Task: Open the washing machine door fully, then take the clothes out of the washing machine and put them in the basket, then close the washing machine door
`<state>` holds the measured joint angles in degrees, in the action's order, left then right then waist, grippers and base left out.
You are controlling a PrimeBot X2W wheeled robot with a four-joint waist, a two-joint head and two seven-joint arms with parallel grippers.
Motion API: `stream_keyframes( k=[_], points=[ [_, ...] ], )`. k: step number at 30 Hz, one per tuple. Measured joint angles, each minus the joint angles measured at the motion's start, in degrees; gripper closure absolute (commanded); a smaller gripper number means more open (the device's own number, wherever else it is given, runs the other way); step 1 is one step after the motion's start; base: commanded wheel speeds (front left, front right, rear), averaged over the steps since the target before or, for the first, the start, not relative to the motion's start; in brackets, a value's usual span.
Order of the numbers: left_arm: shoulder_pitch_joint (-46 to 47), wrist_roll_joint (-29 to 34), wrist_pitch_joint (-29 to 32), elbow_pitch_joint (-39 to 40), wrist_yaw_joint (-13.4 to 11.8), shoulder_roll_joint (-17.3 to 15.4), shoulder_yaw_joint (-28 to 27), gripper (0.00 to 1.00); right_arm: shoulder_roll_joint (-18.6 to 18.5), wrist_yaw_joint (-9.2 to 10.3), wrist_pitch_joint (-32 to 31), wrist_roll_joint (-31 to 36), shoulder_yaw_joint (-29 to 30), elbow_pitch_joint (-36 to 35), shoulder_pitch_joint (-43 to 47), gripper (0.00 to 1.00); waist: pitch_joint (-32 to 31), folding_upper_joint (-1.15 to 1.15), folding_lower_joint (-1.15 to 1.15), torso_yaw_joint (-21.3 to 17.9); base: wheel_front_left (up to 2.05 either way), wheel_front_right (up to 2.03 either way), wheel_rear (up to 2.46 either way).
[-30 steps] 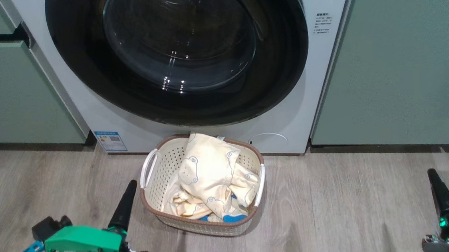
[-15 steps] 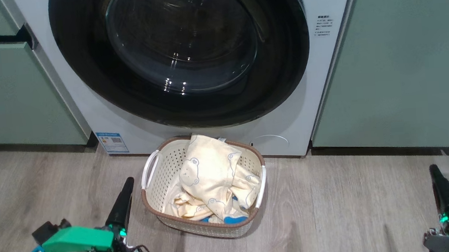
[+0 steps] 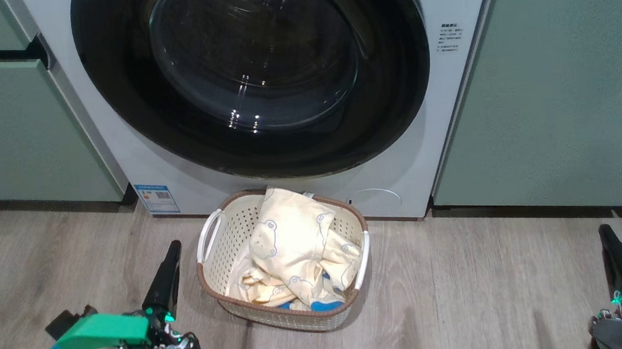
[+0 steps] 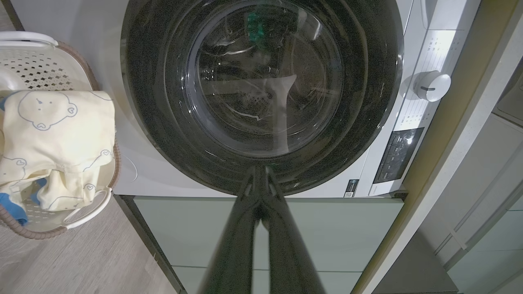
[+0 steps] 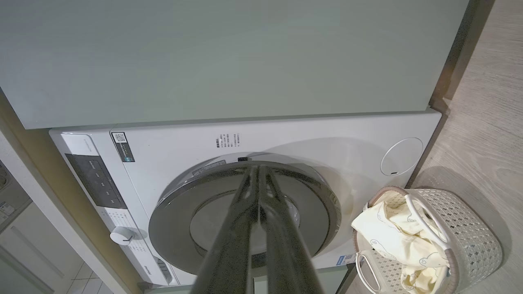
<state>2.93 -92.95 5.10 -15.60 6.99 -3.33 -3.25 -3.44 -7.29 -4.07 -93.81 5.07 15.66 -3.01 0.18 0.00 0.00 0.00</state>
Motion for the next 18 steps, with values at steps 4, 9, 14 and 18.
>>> stream_keyframes(
  k=[4, 9, 14, 18],
  points=[
    [0.01, 0.0, 0.01, 0.0, 0.0, 0.08, -0.09, 1.0, 0.0, 0.0, -0.07, 0.0, 0.1, 0.08, 0.01, 1.0, 0.0, 0.0, 0.0, 0.0, 0.0, 0.0, 0.0],
    [0.01, 0.01, 0.01, -0.01, 0.0, 0.11, -0.15, 1.0, 0.0, 0.0, -0.08, 0.02, 0.21, 0.1, 0.01, 1.0, 0.0, 0.0, 0.0, 0.0, 0.0, 0.0, 0.0],
    [0.01, 0.01, 0.02, -0.01, 0.0, 0.14, -0.2, 1.0, 0.01, 0.0, -0.48, 0.02, 0.26, 0.11, 0.01, 1.0, 0.0, 0.0, 0.0, 0.0, 0.0, 0.0, 0.0],
    [0.01, 0.01, 0.05, -0.01, 0.0, 0.18, -0.23, 1.0, 0.01, 0.0, -0.48, 0.03, 0.31, 0.11, 0.01, 1.0, 0.0, 0.0, 0.0, 0.0, 0.0, 0.0, 0.0]
  ],
)
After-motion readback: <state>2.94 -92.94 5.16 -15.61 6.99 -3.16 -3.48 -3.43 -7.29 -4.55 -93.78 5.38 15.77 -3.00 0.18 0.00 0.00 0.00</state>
